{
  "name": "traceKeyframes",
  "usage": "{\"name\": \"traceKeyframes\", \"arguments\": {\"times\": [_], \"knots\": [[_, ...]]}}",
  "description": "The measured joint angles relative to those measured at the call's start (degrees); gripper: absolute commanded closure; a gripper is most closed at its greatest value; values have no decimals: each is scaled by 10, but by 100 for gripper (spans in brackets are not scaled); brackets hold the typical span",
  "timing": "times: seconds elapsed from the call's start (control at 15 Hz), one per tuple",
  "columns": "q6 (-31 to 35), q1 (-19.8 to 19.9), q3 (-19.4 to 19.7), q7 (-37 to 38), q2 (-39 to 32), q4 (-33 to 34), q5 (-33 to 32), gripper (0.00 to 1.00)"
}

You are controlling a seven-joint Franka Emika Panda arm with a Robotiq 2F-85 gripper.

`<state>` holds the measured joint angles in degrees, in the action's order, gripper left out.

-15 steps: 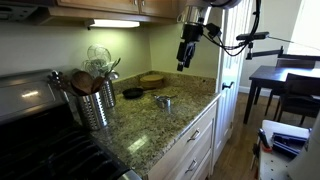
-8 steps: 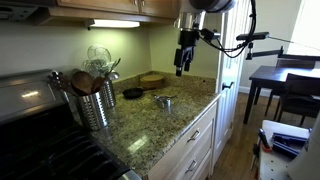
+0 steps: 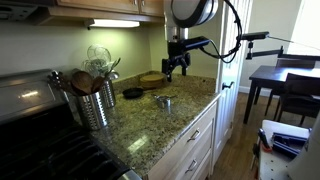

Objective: Unstack the cups

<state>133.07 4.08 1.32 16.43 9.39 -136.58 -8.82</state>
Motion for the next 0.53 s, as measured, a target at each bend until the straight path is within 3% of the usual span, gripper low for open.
{"name": "traceKeyframes", "arguments": {"times": [0.53], "knots": [[0, -2, 1, 240, -142, 110, -19, 0]]}}
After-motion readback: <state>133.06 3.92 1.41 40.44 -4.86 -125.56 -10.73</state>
